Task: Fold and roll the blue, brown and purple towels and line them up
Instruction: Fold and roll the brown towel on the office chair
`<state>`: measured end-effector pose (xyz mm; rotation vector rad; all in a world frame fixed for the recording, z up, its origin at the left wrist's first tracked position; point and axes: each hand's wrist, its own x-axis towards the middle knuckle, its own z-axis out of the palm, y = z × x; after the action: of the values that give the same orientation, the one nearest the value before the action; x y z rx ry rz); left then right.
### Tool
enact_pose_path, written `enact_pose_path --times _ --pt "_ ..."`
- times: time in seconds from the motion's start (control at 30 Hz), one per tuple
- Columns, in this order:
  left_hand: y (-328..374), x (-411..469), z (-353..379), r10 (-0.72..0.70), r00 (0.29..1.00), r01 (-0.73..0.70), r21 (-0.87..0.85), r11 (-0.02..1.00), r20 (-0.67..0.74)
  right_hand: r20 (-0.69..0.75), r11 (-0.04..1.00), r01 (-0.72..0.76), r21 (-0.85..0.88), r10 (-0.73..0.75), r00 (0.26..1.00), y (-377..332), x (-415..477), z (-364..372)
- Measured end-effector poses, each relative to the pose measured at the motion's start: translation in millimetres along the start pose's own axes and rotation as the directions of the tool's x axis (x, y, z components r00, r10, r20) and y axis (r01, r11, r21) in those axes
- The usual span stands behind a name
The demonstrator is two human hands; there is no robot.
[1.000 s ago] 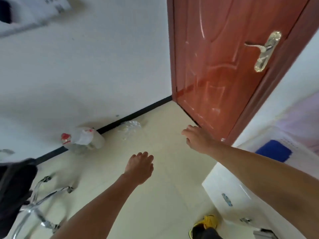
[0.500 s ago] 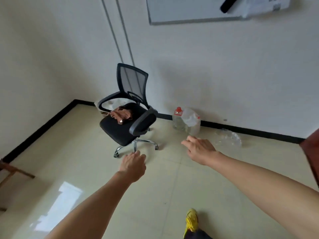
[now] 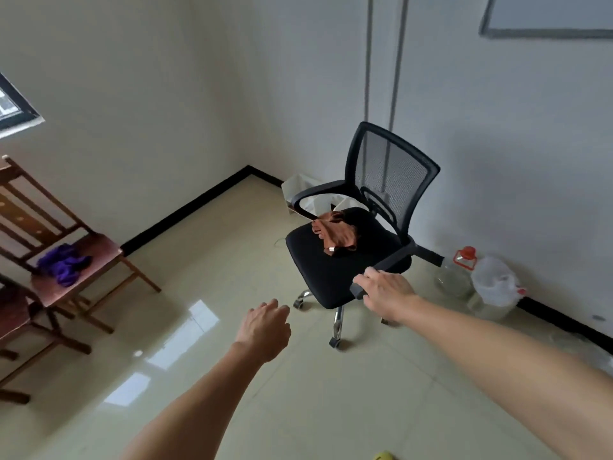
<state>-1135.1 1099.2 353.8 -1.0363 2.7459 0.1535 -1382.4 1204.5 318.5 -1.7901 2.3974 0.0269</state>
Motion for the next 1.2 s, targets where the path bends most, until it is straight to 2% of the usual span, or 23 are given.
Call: enact_pose_path --times 0.17,0.3,0.5,0.67,0.97,1.2 --pt "-63 46 1 -0.075 0.996 0.076 -0.029 0.997 0.039 0.060 0.996 0.083 -0.030 -0.081 0.995 -23 96 2" --pt "-115 96 7 -0.077 0.993 0.080 -0.036 0.996 0.085 0.100 0.995 0.086 -0.054 -0.080 0.992 -37 162 12" --pt "-199 203 -5 0.014 0.992 -0.010 -0.034 0.999 0.124 0.164 0.996 -0.075 -0.051 0.082 0.983 -44 264 19" --pt "-250 297 -30 0.103 0.981 -0.103 -0.009 0.995 0.165 0.192 0.964 -0.261 0.047 0.248 0.949 -48 315 21" --pt "-230 435 -25 0.303 0.916 -0.301 -0.046 0.952 0.264 0.258 0.872 -0.480 0.097 0.444 0.858 7 363 56" --pt "-219 545 7 0.346 0.849 -0.366 -0.027 0.930 0.401 0.385 0.746 -0.645 0.167 0.552 0.739 62 425 103"
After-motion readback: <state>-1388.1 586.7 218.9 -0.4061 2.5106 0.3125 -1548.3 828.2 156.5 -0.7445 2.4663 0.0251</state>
